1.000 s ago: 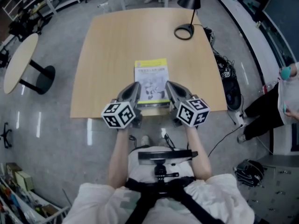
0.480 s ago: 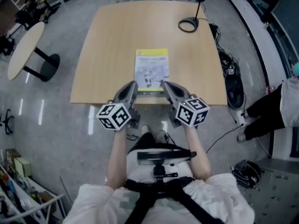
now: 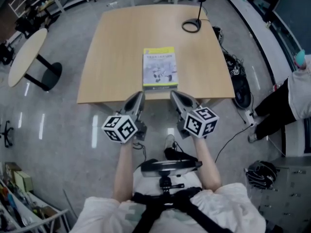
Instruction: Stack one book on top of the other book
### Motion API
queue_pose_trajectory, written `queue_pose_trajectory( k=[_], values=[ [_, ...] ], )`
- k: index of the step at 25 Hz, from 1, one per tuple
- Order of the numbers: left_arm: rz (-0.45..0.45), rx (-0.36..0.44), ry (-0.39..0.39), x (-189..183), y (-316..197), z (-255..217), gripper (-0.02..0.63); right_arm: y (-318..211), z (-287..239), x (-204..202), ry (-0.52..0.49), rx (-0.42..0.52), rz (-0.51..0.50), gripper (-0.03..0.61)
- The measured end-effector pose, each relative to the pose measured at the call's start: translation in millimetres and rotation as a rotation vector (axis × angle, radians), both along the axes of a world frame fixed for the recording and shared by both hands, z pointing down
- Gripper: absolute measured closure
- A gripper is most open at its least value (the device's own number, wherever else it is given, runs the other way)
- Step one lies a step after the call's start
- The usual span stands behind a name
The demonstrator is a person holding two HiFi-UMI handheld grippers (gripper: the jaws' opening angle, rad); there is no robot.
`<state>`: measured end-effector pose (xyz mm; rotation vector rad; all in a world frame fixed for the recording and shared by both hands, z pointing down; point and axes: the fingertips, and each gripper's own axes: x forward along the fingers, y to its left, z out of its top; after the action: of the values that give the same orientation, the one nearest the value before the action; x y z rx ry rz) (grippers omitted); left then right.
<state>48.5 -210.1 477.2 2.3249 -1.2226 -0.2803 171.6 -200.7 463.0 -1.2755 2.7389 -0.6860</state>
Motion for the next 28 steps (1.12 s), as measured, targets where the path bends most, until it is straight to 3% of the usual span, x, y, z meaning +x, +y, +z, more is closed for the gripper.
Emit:
queue_pose_trajectory(
  k=[7, 15, 19, 28],
  values=[
    [0.051, 0.054, -0.063, -57.6, 127.9, -2.8, 0.598, 121.2, -7.5, -54.6, 0.002, 0.032, 0.08, 0.58],
    [-0.002, 0.071, -0.124, -116.7, 270.2, -22.7, 0.598, 264.5, -48.5, -125.9, 0.007, 0.105, 0.085, 0.58],
    [-0.008, 0.038, -0.102, -133.3, 313.9, -28.0, 0.598, 317.7, -62.8, -133.1, 0.005, 0.113, 0.096, 0.58],
    [0.011, 0.091, -0.094, -116.5, 388.8, -44.1, 0.598, 397.2, -50.5, -113.1, 0.007, 0.085, 0.142, 0.58]
  ],
)
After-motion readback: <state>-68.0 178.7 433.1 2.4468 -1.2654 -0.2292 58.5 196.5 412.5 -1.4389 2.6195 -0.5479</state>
